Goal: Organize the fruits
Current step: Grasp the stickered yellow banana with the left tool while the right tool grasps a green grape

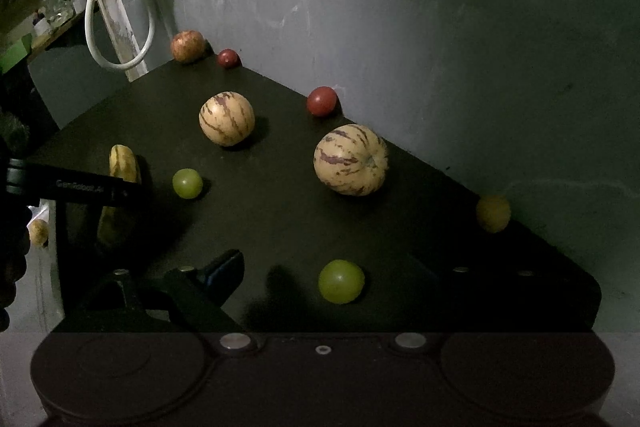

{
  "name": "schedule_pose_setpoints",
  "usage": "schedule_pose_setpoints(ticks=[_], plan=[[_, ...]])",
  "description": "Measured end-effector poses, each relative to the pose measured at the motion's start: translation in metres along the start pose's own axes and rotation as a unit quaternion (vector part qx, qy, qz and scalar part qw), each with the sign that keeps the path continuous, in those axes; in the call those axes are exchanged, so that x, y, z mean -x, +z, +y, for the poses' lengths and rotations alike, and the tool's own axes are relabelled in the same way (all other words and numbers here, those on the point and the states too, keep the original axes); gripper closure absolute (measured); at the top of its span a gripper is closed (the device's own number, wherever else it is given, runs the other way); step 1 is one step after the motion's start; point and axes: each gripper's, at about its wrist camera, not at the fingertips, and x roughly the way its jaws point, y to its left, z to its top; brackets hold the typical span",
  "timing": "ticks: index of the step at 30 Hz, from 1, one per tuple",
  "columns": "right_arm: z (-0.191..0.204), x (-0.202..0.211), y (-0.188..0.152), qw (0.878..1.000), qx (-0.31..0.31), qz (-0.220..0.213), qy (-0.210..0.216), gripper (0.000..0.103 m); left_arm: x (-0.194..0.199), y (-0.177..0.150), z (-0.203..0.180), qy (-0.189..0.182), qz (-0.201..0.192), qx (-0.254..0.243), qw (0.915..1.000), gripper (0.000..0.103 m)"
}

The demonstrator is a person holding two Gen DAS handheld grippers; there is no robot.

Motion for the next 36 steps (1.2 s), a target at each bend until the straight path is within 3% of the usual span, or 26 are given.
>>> schedule_pose_setpoints(ticks=[9,15,27,29,31,36], plan=[[0.001,-0.005,-0.001,1.000,0.001,0.004,0.002,0.016,-0.002,0.001,0.001,-0.004,0.001,0.006,1.0000,0.049],[0.001,-0.008,-0.002,1.000,0.005,0.008,0.000,0.020,0.001,-0.005,-0.002,-0.013,-0.002,-0.009,0.9999,0.066],[0.000,-0.010,-0.005,1.000,0.017,0.020,-0.009,0.053,0.002,-0.007,0.002,-0.025,-0.004,0.005,0.9997,0.069],[0.000,-0.010,-0.004,0.999,0.022,0.019,-0.012,0.069,0.002,-0.007,0.002,-0.025,-0.005,0.006,0.9997,0.069],[-0.001,-0.010,-0.004,0.999,0.023,0.019,-0.020,0.077,0.003,-0.008,0.002,-0.026,-0.005,0.007,0.9996,0.069],[-0.003,-0.010,-0.003,0.999,0.019,0.021,-0.015,0.078,0.004,-0.008,0.001,-0.020,-0.006,0.004,0.9998,0.069]])
